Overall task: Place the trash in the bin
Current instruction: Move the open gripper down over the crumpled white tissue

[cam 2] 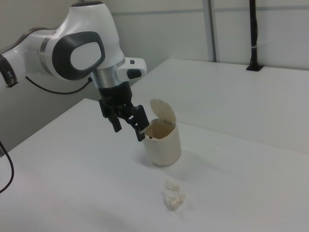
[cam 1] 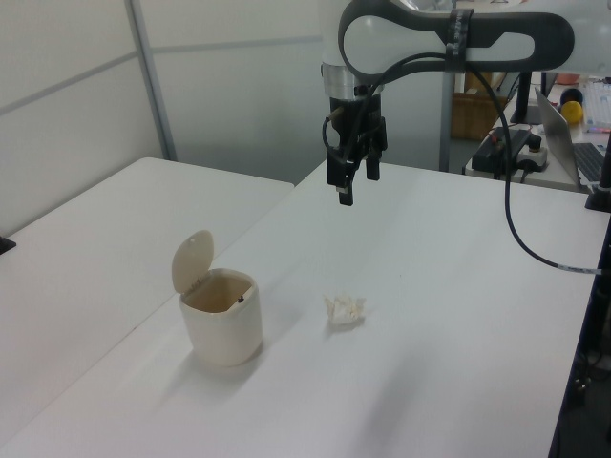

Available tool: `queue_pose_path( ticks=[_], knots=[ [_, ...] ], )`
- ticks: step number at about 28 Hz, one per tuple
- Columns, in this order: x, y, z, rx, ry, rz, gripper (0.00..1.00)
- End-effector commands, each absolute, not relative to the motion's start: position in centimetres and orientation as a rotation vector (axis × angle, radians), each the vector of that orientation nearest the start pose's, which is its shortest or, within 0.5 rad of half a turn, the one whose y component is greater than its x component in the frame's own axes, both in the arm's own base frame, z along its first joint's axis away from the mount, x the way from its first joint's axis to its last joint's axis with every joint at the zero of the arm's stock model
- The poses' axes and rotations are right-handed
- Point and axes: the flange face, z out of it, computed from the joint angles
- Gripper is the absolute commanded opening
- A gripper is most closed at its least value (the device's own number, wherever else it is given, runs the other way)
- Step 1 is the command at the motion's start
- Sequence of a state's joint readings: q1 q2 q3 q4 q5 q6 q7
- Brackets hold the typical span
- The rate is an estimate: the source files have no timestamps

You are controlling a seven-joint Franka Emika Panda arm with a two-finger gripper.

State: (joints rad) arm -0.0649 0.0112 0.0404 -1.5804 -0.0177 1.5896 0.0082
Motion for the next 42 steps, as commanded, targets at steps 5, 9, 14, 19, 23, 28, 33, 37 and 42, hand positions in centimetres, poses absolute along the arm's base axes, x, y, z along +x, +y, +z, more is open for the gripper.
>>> queue_pose_path(
  ticks=[5, 9, 14, 19, 23, 28, 33, 37, 42],
  knots=[
    [57.2, -0.9, 60.0, -3.155, 0.038, 0.000, 1.00],
    [58.6, -0.6, 58.4, -3.190, -0.024, -0.014, 1.00],
    [60.5, -0.3, 54.6, -3.230, -0.225, 0.059, 1.00],
    [62.1, 0.9, 51.4, -3.216, -0.316, 0.063, 1.00],
    [63.5, 2.2, 47.3, -3.202, -0.351, 0.130, 1.00],
    [65.2, 3.3, 42.8, -3.196, -0.375, 0.142, 1.00],
    [65.9, 3.4, 39.7, -3.215, -0.404, 0.178, 0.97],
    [66.2, 3.3, 38.5, -3.234, -0.345, 0.180, 0.89],
    [66.4, 2.5, 36.8, -3.242, -0.317, 0.218, 0.68]
  ],
)
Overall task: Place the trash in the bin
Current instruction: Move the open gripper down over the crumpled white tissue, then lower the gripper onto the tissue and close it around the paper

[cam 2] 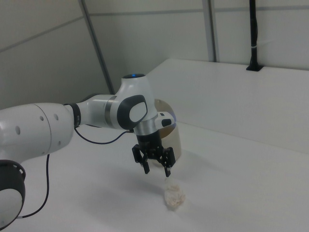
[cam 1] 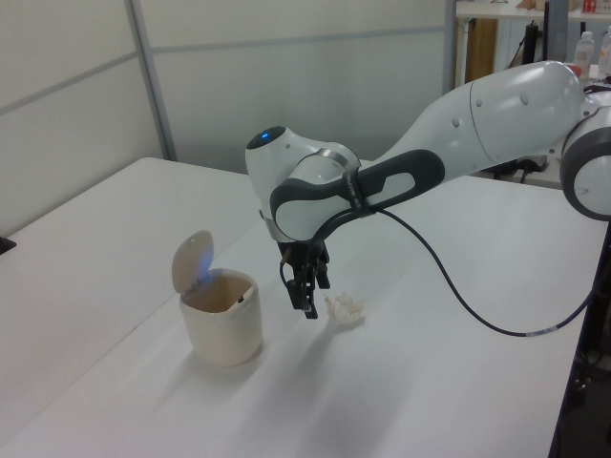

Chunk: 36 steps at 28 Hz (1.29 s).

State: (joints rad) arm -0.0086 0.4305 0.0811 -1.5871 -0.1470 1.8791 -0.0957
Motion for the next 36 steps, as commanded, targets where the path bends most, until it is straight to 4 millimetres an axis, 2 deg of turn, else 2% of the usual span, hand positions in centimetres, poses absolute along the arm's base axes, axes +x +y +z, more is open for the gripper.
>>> queue_pose_path(
  ticks=[1, 4, 9, 13, 20, 21, 22, 23, 25, 26, 29, 32, 36],
  knots=[
    [66.6, 2.2, 36.3, -3.246, -0.315, 0.219, 0.59],
    [67.0, 2.0, 35.1, -3.253, -0.319, 0.194, 0.49],
    [67.4, 1.2, 34.2, -3.279, -0.309, 0.180, 0.48],
    [67.5, 0.0, 34.2, -3.292, -0.288, 0.173, 0.31],
    [67.4, -1.7, 34.2, -3.309, -0.249, 0.190, 0.32],
    [67.3, -1.8, 34.1, -3.310, -0.246, 0.198, 0.33],
    [67.3, -1.9, 34.2, -3.310, -0.241, 0.198, 0.41],
    [67.2, -2.1, 34.5, -3.313, -0.232, 0.199, 0.67],
    [66.9, -2.6, 35.0, -3.315, -0.214, 0.223, 0.94],
    [66.7, -2.8, 35.3, -3.316, -0.206, 0.239, 1.00],
    [66.2, -3.6, 35.9, -3.313, -0.195, 0.283, 1.00],
    [66.0, -3.6, 35.4, -3.311, -0.200, 0.301, 1.00],
    [65.9, -3.6, 34.8, -3.309, -0.208, 0.314, 0.90]
  ],
)
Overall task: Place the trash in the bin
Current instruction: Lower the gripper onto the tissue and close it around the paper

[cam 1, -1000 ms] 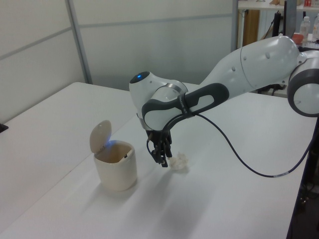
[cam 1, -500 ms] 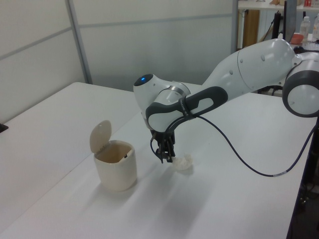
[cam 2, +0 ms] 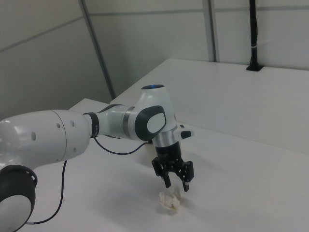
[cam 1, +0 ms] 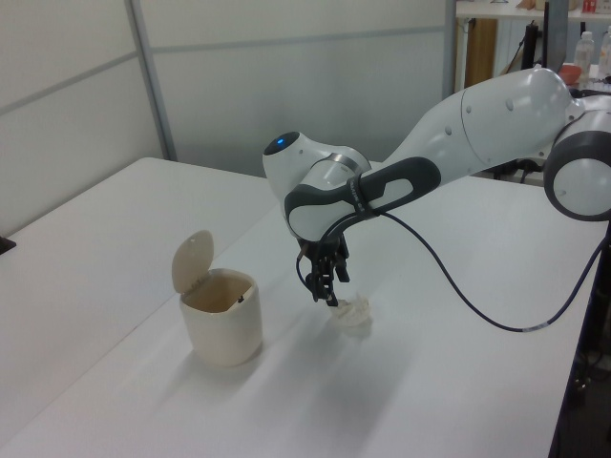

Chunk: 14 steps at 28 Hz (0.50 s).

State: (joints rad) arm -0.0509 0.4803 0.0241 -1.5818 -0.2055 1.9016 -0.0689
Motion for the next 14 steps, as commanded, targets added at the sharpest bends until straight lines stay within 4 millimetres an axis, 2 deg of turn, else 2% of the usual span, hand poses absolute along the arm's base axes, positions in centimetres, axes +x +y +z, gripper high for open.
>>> queue_pose_path(
  ticks=[1, 6, 8, 10, 13, 14],
  knots=[
    [65.8, -3.5, 34.6, -3.308, -0.209, 0.319, 0.88],
    [66.0, -2.9, 33.0, -3.301, -0.225, 0.334, 0.88],
    [66.2, -2.8, 32.9, -3.303, -0.222, 0.316, 0.88],
    [66.3, -2.7, 33.0, -3.302, -0.222, 0.297, 0.80],
    [66.3, -2.6, 33.0, -3.299, -0.220, 0.291, 0.61],
    [66.4, -2.6, 32.7, -3.297, -0.222, 0.294, 0.50]
  ],
)
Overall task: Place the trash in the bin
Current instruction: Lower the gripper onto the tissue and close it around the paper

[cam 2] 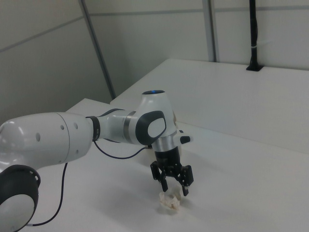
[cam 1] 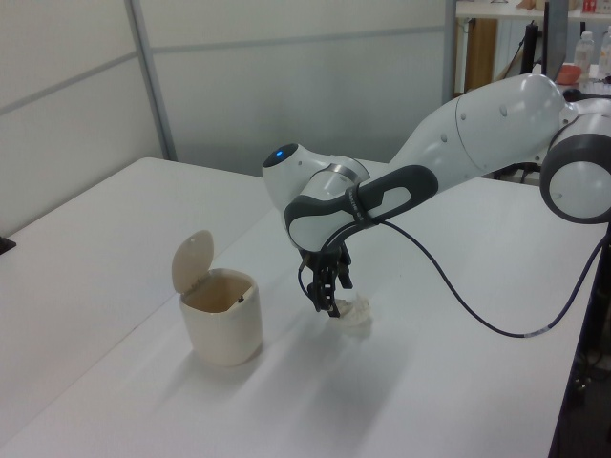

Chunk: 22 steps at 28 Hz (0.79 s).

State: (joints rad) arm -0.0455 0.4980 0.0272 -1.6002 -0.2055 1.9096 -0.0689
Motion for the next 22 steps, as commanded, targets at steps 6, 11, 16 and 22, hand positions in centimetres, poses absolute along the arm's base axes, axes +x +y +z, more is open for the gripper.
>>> queue_pose_path(
  ticks=[6, 11, 16, 22],
  knots=[
    [66.8, -2.5, 32.4, -3.296, -0.220, 0.247, 0.23],
    [66.8, -2.5, 32.3, -3.294, -0.219, 0.244, 0.04],
    [66.8, -2.5, 32.5, -3.294, -0.217, 0.239, 0.00],
    [66.7, -3.0, 33.8, -3.296, -0.215, 0.229, 0.00]
  ],
)
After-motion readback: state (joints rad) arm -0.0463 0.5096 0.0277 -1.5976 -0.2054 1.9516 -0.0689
